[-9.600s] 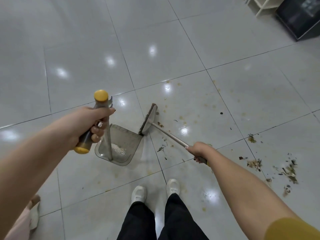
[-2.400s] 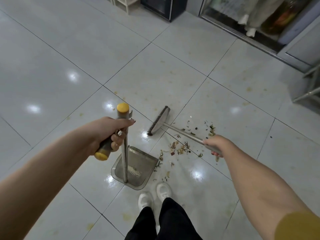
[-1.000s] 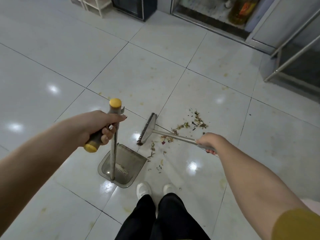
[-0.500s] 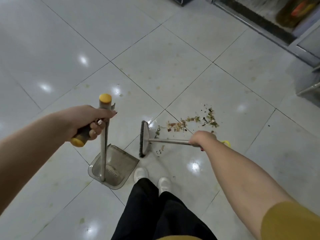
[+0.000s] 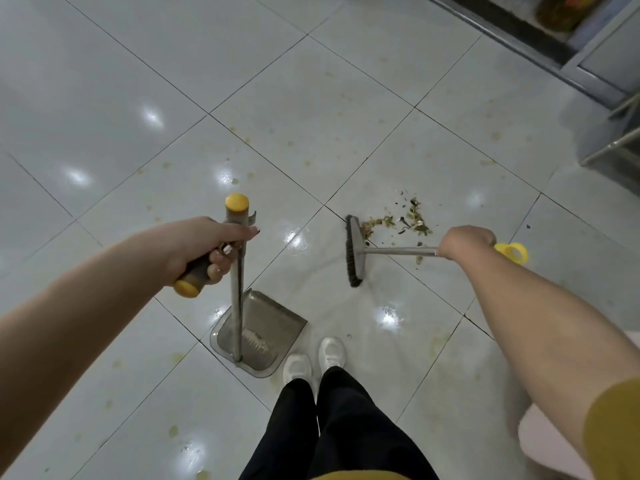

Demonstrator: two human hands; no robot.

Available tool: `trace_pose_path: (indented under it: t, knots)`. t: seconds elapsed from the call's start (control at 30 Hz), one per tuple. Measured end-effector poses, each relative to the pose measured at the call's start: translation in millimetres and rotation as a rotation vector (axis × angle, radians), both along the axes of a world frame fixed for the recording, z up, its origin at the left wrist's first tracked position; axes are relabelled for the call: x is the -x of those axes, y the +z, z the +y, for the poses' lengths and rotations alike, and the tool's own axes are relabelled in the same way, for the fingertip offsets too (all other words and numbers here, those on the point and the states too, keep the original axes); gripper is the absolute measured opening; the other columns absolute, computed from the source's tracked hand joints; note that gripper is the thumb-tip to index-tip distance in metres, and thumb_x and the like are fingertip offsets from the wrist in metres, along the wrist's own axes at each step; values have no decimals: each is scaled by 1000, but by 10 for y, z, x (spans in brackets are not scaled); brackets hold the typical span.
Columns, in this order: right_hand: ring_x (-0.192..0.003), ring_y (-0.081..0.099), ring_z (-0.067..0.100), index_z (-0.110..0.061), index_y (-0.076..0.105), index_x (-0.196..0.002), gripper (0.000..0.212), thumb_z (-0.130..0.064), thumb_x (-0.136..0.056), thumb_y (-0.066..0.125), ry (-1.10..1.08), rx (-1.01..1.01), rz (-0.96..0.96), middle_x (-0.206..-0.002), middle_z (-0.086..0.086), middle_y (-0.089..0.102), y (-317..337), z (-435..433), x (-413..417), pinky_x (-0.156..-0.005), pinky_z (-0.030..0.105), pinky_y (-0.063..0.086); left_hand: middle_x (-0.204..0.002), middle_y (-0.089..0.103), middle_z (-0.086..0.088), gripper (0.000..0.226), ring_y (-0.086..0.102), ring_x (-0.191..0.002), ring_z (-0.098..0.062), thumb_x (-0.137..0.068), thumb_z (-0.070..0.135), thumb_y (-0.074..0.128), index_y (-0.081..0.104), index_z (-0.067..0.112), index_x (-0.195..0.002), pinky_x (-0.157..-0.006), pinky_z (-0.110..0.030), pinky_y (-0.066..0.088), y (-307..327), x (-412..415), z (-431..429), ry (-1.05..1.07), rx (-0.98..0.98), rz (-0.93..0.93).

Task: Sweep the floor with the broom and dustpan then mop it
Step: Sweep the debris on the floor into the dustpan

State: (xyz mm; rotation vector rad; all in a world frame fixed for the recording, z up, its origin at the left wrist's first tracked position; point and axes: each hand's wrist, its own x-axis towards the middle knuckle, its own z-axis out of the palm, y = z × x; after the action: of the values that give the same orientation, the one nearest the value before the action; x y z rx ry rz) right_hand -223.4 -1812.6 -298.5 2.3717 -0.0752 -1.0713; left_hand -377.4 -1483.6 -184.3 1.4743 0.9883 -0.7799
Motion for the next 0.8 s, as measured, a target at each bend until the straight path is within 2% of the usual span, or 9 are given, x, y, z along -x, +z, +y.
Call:
trace_pose_path:
  t: [0.07, 0.13, 0.23, 0.3, 0.37, 0.43, 0.5, 0.63, 0.8]
  knots:
    - [-104, 57, 24, -18, 57, -111, 27, -36, -91, 52, 11, -32, -18, -106, 2, 58, 12, -24, 61, -81, 30, 41, -42, 33, 3, 38, 28, -27, -6, -87, 29, 64, 38, 13, -64, -30, -13, 26, 11, 17, 15, -6, 10, -5]
    - [-94, 56, 24, -18, 53, -95, 19, -36, -93, 47, 12, -64, -26, -88, 0, 56, 43, -78, 151, -83, 30, 42, -41, 34, 3, 39, 29, -27, -5, -88, 29, 64, 37, 14, -63, -29, -12, 26, 28, 45, 29, -29, 18, -13]
    - [-81, 53, 25, -16, 48, -76, 24, -35, -91, 47, -55, -95, -10, -72, 2, 51, 116, -107, 278, -74, 28, 40, -41, 33, 4, 39, 29, -27, -5, -88, 30, 64, 37, 13, -63, -30, -12, 26, 36, 92, 41, -72, 20, -23]
    - [-74, 54, 24, -15, 51, -73, 23, -34, -87, 52, -113, -120, 25, -71, 3, 54, 141, -60, 365, -68, 27, 38, -41, 33, 3, 40, 28, -27, -5, -88, 30, 64, 37, 13, -63, -30, -11, 27, 31, 116, 40, -104, 13, -28]
    - [-76, 55, 24, -16, 49, -71, 25, -35, -86, 54, -118, -132, 60, -70, 2, 53, 112, 24, 468, -71, 27, 38, -40, 33, 3, 40, 29, -27, -5, -88, 30, 63, 37, 13, -63, -30, -11, 27, 20, 125, 25, -133, 8, -33]
    - [-80, 56, 23, -17, 50, -75, 22, -35, -87, 53, -87, -114, 79, -73, -1, 53, 31, 88, 599, -76, 28, 39, -41, 34, 3, 40, 29, -27, -5, -88, 30, 63, 38, 13, -63, -30, -11, 27, 4, 134, -7, -159, 2, -32]
    - [-85, 59, 21, -19, 54, -89, 16, -35, -87, 52, -53, -84, 78, -80, -2, 57, -46, 105, 711, -75, 27, 40, -40, 35, 3, 39, 29, -27, -6, -88, 29, 63, 39, 13, -63, -30, -12, 27, -14, 134, -33, -180, -6, -28]
    - [-103, 58, 23, -22, 53, -103, 19, -35, -89, 51, -42, -20, 59, -100, 1, 56, -48, 3, 745, -77, 30, 40, -40, 35, 3, 38, 29, -26, -6, -89, 29, 62, 39, 12, -64, -29, -12, 27, -35, 93, -73, -222, -30, -25]
    - [-112, 57, 25, -17, 59, -120, 34, -31, -91, 49, 1, 65, -41, -124, 3, 58, -57, -71, 584, -84, 31, 44, -40, 34, 4, 38, 28, -26, -5, -88, 30, 63, 38, 13, -64, -29, -12, 26, -37, -14, -95, -251, -39, -11]
